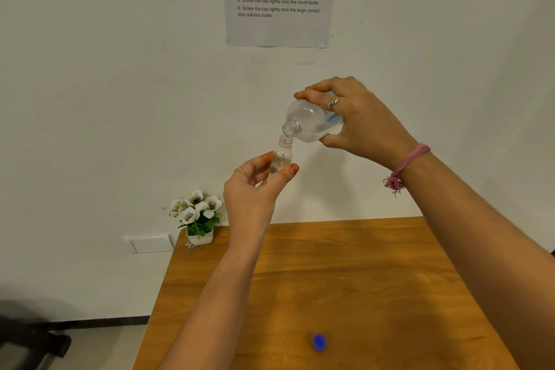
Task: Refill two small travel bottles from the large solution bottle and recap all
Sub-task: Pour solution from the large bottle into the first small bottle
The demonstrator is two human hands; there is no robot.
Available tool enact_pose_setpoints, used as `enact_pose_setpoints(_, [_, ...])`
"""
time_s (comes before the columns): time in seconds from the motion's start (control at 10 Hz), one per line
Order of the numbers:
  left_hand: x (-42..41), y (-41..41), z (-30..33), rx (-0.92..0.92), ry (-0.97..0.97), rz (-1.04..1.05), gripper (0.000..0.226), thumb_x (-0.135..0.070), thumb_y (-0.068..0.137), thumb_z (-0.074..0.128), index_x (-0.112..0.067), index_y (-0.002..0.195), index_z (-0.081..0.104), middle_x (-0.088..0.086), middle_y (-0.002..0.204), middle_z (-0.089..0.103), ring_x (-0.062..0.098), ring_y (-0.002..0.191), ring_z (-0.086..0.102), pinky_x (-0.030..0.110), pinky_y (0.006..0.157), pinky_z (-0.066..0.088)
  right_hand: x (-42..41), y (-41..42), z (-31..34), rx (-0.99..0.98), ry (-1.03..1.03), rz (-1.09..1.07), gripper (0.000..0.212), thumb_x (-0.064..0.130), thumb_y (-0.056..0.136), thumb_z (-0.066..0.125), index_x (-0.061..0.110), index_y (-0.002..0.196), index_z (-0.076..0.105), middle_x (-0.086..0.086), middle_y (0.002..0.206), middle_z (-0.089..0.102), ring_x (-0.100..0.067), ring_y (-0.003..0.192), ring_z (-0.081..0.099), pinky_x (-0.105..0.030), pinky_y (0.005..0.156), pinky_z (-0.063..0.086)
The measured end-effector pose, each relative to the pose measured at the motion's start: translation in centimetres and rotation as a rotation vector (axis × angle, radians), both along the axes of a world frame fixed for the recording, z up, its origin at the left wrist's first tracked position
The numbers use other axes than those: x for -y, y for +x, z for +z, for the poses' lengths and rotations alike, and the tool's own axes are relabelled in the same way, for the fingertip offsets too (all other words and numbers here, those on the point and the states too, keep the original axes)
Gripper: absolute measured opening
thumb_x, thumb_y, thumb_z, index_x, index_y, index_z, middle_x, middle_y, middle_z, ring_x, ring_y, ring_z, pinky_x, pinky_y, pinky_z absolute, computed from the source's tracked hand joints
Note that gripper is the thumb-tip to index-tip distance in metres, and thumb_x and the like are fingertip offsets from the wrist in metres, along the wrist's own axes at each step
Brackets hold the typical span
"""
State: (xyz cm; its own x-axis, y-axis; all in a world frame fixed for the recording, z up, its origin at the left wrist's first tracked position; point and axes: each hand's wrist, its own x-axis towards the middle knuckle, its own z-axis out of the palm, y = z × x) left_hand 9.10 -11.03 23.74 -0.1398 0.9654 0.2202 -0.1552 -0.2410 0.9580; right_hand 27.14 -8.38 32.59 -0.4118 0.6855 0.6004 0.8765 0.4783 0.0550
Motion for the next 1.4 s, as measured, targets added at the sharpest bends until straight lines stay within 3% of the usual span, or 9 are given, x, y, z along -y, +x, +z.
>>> enact_pose_setpoints(0.5, [-0.29, 0.21, -0.25, -0.006, -0.011, -0.002, 0.043, -0.022, 0.067, 0.085, -0.017, 0.107, 0.07, -0.003, 0.098, 0.075, 0.008, 0.093, 0.071, 0.024, 0.083, 0.056, -0.19, 0.21, -0.07, 0.005, 0.003, -0.006, 0.068, 0.01, 0.071, 0.074, 0.022, 0.132, 0.05, -0.005, 0.126, 0.055, -0.026, 0.114, 0.047, -0.027, 0.093, 0.032])
enact_pose_setpoints(1.0, [-0.05, 0.32, -0.28, -0.01, -0.011, -0.006, 0.038, -0.023, 0.067, 0.085, -0.024, 0.101, 0.069, -0.005, 0.097, 0.075, 0.008, 0.093, 0.071, 0.025, 0.083, 0.056, 0.07, 0.35, -0.11, 0.008, 0.001, -0.004, 0.067, 0.01, 0.071, 0.075, 0.022, 0.132, 0.05, -0.006, 0.126, 0.055, -0.027, 0.114, 0.048, -0.027, 0.093, 0.032])
enact_pose_setpoints(1.4, [-0.07, 0.34, -0.39, -0.008, -0.011, -0.013, 0.042, -0.023, 0.067, 0.085, -0.018, 0.107, 0.07, -0.002, 0.1, 0.075, 0.012, 0.095, 0.071, 0.032, 0.088, 0.056, 0.08, 0.31, -0.09, 0.012, 0.0, -0.001, 0.066, 0.01, 0.072, 0.075, 0.021, 0.132, 0.05, -0.006, 0.126, 0.056, -0.028, 0.114, 0.048, -0.029, 0.094, 0.034])
